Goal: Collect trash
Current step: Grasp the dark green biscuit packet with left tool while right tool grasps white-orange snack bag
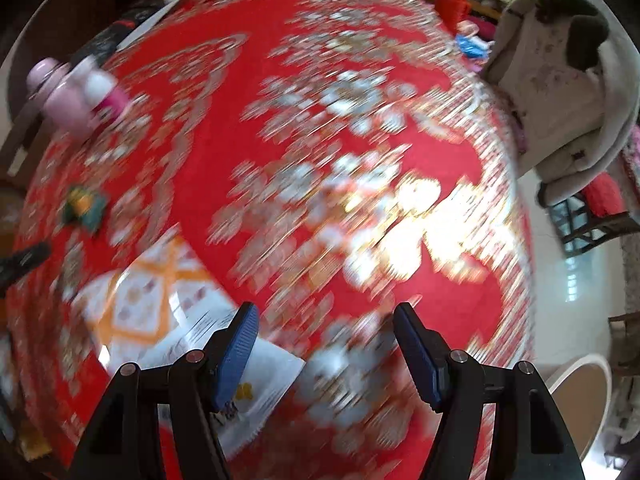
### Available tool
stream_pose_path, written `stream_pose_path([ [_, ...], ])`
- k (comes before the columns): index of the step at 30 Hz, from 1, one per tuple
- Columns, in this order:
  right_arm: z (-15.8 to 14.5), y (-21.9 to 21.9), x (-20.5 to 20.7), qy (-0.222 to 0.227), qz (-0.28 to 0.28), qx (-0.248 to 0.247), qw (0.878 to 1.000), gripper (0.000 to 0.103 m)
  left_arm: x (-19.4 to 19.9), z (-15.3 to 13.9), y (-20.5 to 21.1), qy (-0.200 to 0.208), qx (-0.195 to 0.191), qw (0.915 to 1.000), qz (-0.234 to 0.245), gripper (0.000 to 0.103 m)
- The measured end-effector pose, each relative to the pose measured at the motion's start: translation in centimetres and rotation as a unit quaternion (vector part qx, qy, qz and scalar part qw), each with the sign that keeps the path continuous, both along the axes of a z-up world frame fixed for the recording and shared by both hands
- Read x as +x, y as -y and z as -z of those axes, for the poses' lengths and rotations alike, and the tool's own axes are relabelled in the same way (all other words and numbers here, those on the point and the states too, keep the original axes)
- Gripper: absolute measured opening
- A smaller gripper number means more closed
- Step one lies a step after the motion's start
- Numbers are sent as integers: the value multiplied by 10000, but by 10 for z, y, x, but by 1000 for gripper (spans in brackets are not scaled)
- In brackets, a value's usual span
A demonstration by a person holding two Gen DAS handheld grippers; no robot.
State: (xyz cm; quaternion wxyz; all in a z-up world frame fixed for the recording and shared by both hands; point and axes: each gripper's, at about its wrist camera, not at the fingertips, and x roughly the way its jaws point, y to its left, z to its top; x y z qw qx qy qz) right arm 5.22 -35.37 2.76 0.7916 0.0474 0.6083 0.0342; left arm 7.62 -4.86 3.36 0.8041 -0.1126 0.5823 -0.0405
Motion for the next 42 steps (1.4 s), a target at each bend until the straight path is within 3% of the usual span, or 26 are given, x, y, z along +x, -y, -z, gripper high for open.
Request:
stream_pose_path([
  [12,-27,9,-16,290,492,540,9969,67,60,7,11,155,70,9998,118,61],
  [21,-26,10,-13,316,584,764,9949,67,69,-4,9,181,-767,9968,-141,61],
  [27,-23,-3,-13,414,211,880,9950,69,68,6,33,-2,-745,9971,-166,61],
  [29,-23,-7,-13,474,49,931,9945,75,67,6,39,85,-587,9981,-139,62],
  [38,-12,-30,-10,471,-803,1044,9902,78,73,9,63,197,-224,9992,261,61],
  [39,-10,-33,-9,455,-912,1012,9896,78,72,9,63,210,-246,9990,309,53],
  [40,-7,-37,-9,435,-1031,962,9891,78,71,9,63,215,-255,9988,357,39],
  [42,-3,-43,-9,410,-1205,881,9879,78,70,10,64,161,-229,9987,437,25],
])
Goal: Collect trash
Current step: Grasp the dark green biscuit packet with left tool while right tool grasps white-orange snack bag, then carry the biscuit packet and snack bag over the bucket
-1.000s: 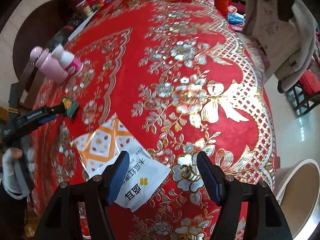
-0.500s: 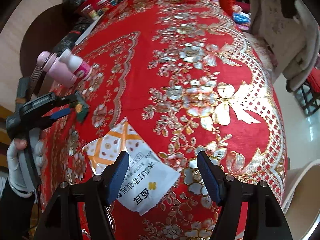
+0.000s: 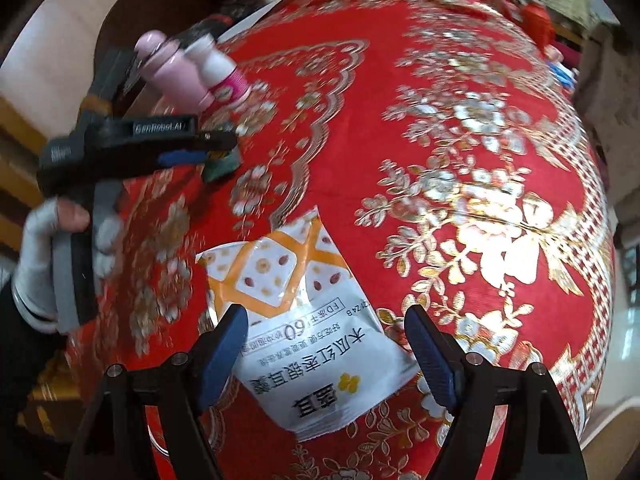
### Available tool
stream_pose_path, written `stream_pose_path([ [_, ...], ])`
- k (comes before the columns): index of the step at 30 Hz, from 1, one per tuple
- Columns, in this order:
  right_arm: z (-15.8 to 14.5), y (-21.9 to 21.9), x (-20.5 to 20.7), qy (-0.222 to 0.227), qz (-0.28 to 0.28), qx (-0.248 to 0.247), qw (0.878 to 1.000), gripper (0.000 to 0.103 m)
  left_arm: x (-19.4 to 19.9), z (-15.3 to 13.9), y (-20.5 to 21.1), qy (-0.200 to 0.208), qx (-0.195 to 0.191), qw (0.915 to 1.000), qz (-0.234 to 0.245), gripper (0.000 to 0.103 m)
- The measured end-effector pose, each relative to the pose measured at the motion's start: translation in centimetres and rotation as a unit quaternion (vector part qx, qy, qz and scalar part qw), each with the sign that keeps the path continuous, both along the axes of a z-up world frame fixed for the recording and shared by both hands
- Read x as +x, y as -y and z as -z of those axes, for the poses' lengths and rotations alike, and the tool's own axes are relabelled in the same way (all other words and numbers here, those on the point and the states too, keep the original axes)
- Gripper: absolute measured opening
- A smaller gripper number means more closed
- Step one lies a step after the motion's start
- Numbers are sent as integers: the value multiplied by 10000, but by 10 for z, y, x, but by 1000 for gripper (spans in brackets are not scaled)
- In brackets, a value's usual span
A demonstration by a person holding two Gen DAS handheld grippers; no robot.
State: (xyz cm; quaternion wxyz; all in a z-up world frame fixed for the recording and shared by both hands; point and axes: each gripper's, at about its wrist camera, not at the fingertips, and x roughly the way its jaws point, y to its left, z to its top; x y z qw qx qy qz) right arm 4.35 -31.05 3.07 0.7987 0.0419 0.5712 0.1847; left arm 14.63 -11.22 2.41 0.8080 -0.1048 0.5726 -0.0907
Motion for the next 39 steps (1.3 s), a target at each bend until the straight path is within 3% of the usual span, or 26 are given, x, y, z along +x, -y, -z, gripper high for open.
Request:
stream_pose_path([
  [6,6,-16,-3,-67,-341,-6,9994,79,-12,-2,-7,-55,-139,9998,110,14],
  [9,0,-18,-6,29,-397,51,9992,79,-18,-5,-8,-44,-155,9997,175,14],
  [13,-10,-28,-9,281,-614,-190,9975,85,-22,-7,-7,-55,-179,9995,260,14],
  [18,3,-44,-6,259,-855,-796,9928,86,-28,-9,-5,-76,-169,9992,366,13],
  [21,10,-37,-6,135,-683,-745,9948,86,-32,-10,-5,-71,-172,9990,401,12],
  [24,11,-25,-7,152,-361,-594,9975,74,-38,-13,-4,-49,-177,9989,435,12],
  [26,8,-21,-10,203,-245,-521,9981,55,-42,-14,-4,-41,-187,9988,454,12],
  [27,7,-19,-12,207,-203,-528,9982,50,-45,-15,-3,-36,-202,9987,466,12],
  [39,-24,-2,-54,629,273,-356,9970,43,-95,-36,24,191,-156,9963,823,12],
])
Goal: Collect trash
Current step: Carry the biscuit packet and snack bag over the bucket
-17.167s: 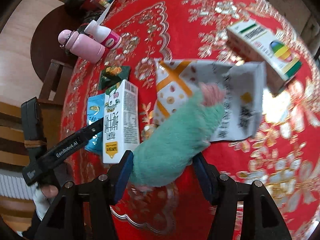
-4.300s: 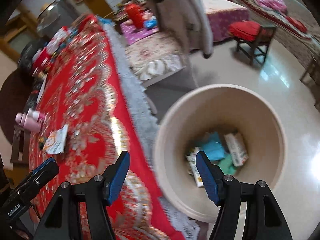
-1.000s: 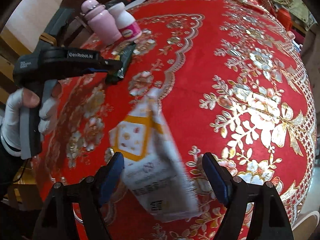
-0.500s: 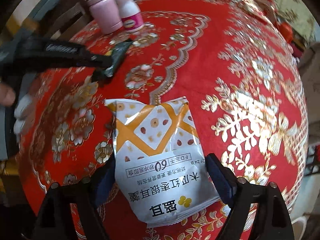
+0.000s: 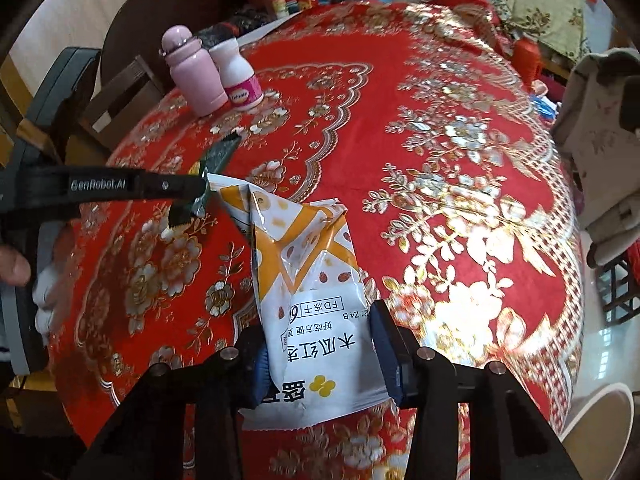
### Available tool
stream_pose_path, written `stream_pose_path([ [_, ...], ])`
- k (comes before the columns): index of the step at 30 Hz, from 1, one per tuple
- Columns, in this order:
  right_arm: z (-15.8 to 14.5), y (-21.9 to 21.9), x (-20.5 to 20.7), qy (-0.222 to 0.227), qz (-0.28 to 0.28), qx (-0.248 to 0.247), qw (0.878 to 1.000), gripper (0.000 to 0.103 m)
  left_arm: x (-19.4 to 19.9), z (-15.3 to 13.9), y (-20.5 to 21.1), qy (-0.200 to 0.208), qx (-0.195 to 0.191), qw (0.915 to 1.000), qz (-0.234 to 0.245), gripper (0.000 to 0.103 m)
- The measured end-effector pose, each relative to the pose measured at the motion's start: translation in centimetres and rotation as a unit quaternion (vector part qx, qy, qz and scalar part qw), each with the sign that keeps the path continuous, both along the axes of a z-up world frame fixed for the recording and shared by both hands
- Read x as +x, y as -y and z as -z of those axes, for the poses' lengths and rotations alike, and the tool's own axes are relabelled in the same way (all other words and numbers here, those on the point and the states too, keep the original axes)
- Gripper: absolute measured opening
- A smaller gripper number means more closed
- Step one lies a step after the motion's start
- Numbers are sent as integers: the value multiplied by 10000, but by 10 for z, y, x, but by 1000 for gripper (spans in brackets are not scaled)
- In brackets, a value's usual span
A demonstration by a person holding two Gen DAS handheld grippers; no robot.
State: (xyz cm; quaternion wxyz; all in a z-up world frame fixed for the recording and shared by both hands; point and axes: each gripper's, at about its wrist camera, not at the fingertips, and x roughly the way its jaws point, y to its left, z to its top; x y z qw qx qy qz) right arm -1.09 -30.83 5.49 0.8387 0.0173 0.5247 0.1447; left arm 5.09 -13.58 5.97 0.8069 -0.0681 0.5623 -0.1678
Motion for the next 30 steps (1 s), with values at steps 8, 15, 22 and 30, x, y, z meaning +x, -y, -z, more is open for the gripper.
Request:
stream_pose_path([
  [8,-14,23,-31,149,330,151,9992,43,-39,-14,30,210,131,9993,282,12],
  [15,-24,56,-63,206,650,156,9975,43,-69,-22,65,325,141,9980,530,12],
  [22,-28,111,-103,176,1191,162,9926,43,-99,-28,119,408,141,9945,955,12],
  [30,-28,174,-147,72,1857,49,9826,43,-130,-29,194,399,20,9862,1605,12],
])
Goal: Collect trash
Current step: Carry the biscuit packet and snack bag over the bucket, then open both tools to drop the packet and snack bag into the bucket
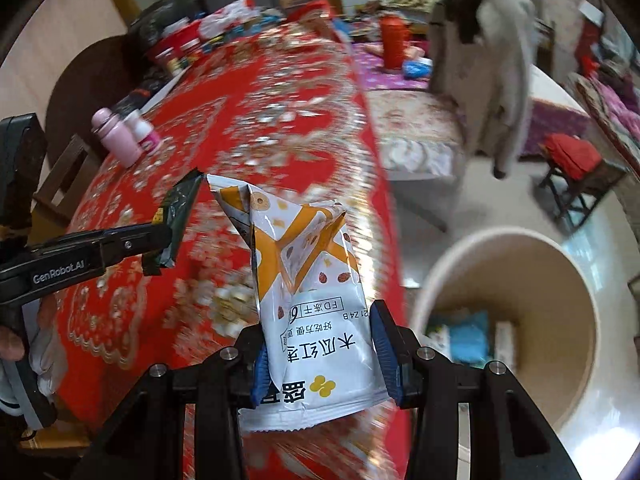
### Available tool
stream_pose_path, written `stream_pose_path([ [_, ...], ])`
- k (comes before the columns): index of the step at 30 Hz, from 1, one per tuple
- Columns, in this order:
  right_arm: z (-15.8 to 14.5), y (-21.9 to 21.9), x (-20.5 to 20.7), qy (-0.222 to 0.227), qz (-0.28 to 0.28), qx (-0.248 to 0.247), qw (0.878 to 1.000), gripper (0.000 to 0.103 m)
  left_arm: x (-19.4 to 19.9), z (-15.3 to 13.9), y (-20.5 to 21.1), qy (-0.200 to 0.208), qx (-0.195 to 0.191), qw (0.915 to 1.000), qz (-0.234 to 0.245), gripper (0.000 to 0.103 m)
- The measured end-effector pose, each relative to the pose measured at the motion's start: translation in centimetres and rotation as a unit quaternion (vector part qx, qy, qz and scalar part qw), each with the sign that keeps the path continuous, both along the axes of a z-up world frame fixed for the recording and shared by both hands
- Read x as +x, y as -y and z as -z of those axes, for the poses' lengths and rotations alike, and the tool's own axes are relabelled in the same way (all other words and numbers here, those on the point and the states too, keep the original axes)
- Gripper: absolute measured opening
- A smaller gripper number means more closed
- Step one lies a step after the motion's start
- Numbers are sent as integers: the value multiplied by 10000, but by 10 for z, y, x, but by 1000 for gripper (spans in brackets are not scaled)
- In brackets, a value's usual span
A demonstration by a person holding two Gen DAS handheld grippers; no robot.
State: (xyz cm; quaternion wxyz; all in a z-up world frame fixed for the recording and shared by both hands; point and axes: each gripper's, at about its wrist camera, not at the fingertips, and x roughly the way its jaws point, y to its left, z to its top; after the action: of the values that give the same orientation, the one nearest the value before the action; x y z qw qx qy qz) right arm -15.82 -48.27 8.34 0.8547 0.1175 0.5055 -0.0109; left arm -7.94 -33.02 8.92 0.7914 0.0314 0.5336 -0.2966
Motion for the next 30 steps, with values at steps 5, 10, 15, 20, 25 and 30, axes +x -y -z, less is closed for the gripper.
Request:
stream_pose_path([
  [5,0,43,-31,-70,498,-60,9987,43,-19,2,46,-52,-55,9991,414,12],
  [10,9,81,-54,-225,1003,-2,9947,45,-36,8,85,-193,-129,9967,781,12],
  [15,19,111,-70,-339,1432,162,9890,45,-48,18,116,-452,-218,9932,1050,12],
  [20,28,132,-77,-413,1767,365,9827,45,-59,27,140,-624,-333,9899,1225,12],
  [25,31,144,-82,-390,1984,447,9783,61,-60,33,157,-726,-393,9887,1252,14],
  [30,32,153,-88,-424,2121,515,9750,62,-61,37,168,-794,-453,9874,1289,36],
])
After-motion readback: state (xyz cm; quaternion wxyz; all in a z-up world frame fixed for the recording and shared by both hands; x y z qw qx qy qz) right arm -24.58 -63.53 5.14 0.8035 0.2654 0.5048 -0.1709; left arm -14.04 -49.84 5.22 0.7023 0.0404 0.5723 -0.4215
